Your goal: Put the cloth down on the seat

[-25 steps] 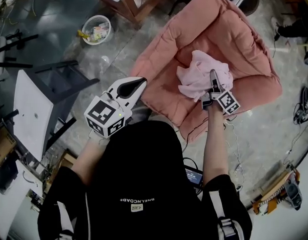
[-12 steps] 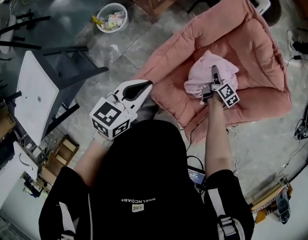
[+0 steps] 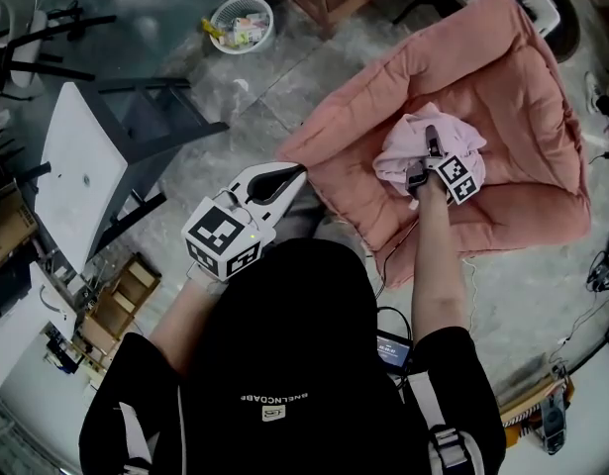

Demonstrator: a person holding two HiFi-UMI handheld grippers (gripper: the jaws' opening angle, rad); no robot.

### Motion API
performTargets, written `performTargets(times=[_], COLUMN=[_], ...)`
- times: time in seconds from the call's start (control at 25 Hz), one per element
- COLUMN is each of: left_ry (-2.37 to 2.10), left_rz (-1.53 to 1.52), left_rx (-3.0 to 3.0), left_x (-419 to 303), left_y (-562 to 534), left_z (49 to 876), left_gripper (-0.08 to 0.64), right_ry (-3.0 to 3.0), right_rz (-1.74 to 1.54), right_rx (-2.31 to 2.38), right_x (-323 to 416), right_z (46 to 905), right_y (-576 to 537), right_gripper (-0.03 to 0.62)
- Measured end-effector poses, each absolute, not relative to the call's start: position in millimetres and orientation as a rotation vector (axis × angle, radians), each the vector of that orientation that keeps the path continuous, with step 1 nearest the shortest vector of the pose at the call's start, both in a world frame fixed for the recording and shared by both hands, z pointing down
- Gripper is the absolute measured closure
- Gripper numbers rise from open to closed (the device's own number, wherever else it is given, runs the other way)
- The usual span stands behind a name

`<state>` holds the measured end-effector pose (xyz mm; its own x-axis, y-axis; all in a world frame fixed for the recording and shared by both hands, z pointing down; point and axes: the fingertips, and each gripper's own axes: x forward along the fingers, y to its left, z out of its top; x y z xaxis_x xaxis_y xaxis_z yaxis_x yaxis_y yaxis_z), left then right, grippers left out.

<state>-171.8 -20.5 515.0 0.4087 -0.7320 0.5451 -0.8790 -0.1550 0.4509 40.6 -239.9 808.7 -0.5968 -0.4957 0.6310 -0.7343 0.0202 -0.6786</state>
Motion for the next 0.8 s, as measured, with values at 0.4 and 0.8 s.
performTargets(times=[0.4,0.8], left_ry=[-1.349,-1.321], left_rz=[0.262,0.270], left_rx=[1.941,1.979], left_x=[-161.9,-148.5], left_y=[-9.1,-6.2], left_z=[515.4,512.5], left_gripper=[0.545,0.545], right_ry=[-1.974,-1.976], right_rz=[1.612,1.643], right_rx=[1.245,1.177], right_x=[38.1,51.0], right_z=[829.3,821.1], right_y=[-226.7,-210.9], right_gripper=[0.346,0.324])
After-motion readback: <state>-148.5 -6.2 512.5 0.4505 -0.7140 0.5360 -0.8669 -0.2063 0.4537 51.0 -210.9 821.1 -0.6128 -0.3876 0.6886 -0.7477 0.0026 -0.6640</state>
